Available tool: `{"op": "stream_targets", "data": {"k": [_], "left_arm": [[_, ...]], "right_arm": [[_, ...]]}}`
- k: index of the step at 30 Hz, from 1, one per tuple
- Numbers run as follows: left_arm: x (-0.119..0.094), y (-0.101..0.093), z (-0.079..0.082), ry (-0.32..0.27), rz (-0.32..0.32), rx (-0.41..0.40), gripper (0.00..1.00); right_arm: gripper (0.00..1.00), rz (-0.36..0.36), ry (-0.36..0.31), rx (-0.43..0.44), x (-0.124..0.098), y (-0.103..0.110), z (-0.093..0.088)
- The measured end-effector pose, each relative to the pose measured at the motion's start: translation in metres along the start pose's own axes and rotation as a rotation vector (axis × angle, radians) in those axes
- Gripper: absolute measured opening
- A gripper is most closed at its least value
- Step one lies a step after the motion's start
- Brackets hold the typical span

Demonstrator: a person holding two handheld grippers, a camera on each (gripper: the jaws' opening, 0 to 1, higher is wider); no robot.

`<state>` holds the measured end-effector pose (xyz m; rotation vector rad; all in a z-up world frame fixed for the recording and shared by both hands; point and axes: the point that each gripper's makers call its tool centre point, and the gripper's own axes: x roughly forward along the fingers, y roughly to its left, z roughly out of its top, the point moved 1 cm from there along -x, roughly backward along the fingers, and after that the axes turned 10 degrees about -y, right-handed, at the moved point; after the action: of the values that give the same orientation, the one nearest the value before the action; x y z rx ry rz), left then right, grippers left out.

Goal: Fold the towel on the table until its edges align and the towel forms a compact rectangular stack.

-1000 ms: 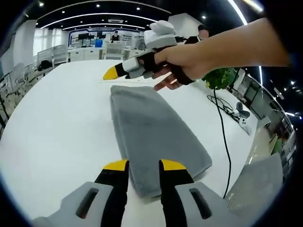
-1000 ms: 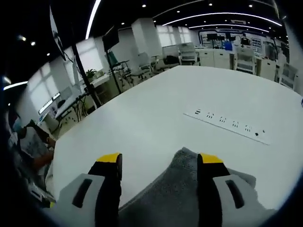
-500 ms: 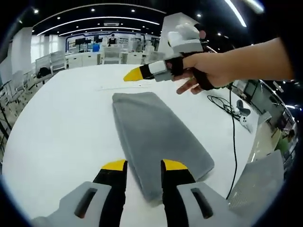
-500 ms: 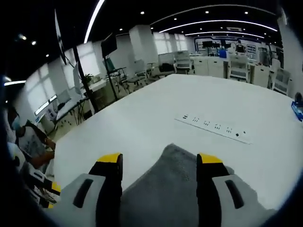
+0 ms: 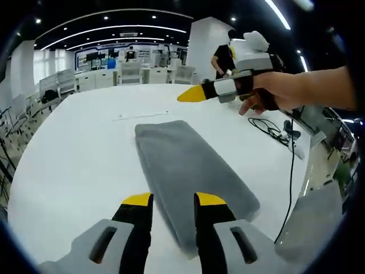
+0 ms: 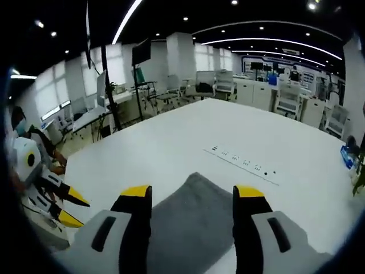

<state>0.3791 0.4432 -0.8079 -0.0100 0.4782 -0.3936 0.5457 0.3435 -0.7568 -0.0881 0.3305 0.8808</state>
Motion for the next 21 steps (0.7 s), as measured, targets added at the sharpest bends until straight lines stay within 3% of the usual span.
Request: {"op": "stream_targets", "data": {"k": [7,9,12,18,21], "left_arm": [[0.005,0.002,0.012,-0.007,-0.013,0.038,0.29],[0.008,0.002,0.014,-0.013,-0.021,0.049,0.29],[0.013,0.005,0.013,0.003,-0.025,0.055,0.28],[0.021,0.009,0.017,0.011,-0.036,0.088,0.28],[0.026,0.012,0.018,0.018,-0.042,0.076,0.28]], "right_arm": [[0.53,-0.020,-0.012,-0.020,-0.029,0.002,0.000],[0.51,-0.049,-0.033,-0.034,-0.037,-0.007,0.003],[0.47,-0.062,-0.053,0.016,-0.048,-0.014,0.006],[0.44,-0.082,-0.072,0.013,-0.066,-0.024,0.004],[0.41,-0.086,-0.071,0.006,-0.077,-0.020,-0.001]]}}
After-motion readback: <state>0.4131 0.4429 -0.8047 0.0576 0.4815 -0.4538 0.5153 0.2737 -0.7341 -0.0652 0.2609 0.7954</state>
